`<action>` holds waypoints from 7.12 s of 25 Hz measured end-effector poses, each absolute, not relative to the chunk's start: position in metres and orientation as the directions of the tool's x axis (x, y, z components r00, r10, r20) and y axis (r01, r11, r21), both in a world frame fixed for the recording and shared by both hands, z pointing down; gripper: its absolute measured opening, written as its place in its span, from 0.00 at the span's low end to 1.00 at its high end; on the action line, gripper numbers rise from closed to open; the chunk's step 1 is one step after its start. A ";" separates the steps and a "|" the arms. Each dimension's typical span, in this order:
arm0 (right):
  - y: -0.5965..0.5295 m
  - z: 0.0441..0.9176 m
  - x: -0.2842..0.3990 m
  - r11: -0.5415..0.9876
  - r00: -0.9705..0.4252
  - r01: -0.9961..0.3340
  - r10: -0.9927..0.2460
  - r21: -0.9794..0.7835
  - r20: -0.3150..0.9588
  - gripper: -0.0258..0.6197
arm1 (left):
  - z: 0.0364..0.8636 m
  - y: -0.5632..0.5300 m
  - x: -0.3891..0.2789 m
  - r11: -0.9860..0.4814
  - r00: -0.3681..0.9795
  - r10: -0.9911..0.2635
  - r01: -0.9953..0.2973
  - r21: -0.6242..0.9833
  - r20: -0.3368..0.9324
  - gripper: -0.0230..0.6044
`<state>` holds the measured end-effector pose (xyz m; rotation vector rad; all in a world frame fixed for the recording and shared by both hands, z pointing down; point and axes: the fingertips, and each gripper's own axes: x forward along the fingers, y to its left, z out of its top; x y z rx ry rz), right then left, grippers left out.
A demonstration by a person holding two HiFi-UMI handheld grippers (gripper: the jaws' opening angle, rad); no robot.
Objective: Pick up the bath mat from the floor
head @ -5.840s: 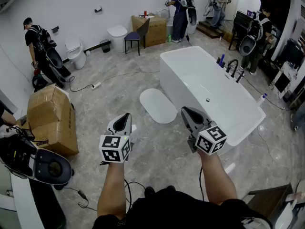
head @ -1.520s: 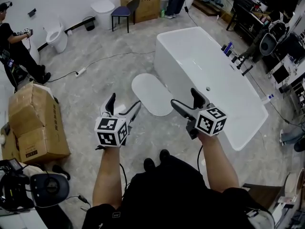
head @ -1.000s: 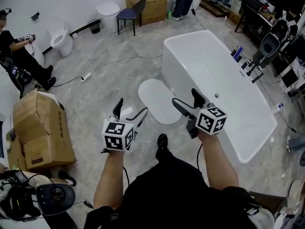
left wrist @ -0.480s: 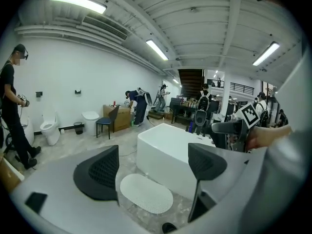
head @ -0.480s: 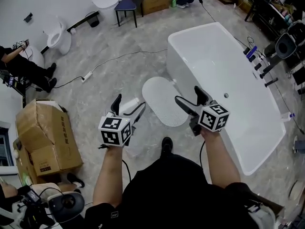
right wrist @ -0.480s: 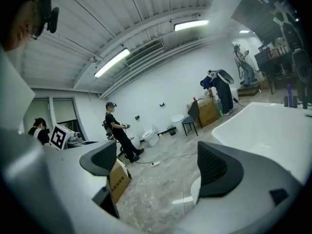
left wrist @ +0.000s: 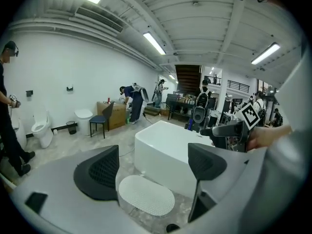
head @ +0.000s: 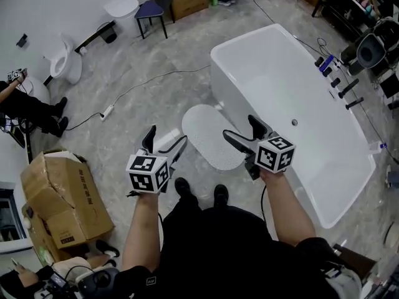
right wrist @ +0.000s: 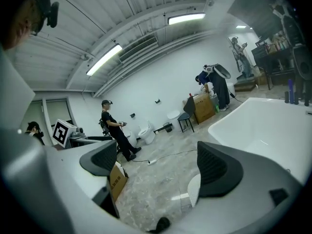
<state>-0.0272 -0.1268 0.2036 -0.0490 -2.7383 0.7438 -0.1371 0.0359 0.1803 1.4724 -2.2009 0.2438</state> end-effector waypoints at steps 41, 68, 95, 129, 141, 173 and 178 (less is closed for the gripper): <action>-0.119 0.287 0.021 0.574 -0.772 -0.635 -0.448 -0.517 0.450 0.84 | 0.249 -0.098 -0.174 -0.266 0.303 -0.773 -0.952 0.149 0.557 0.66; -0.084 0.419 -0.107 0.369 -0.594 -0.803 -0.426 -0.469 0.682 0.84 | 0.407 -0.121 -0.274 -0.366 0.539 -0.555 -0.842 0.396 0.633 0.71; -0.085 0.645 -0.049 0.294 -0.538 -0.842 -0.397 -0.452 0.744 0.84 | 0.653 -0.088 -0.258 -0.286 0.459 -0.449 -0.887 0.363 0.767 0.72; -0.165 0.897 -0.024 0.390 -0.542 -0.838 -0.516 -0.380 0.664 0.84 | 0.851 -0.164 -0.282 -0.415 0.422 -0.485 -0.882 0.224 0.766 0.76; -0.150 0.998 -0.008 0.501 -0.451 -0.832 -0.356 -0.241 0.819 0.84 | 0.970 -0.128 -0.337 -0.349 0.260 -0.365 -0.928 0.127 0.894 0.76; -0.131 1.113 0.034 0.471 -0.247 -0.873 -0.205 -0.126 0.947 0.84 | 1.109 -0.111 -0.372 -0.447 0.131 -0.183 -0.894 0.036 0.974 0.78; -0.136 1.119 0.049 0.444 -0.232 -0.886 -0.182 -0.130 0.956 0.84 | 1.133 -0.112 -0.389 -0.440 0.126 -0.179 -0.897 0.035 0.976 0.78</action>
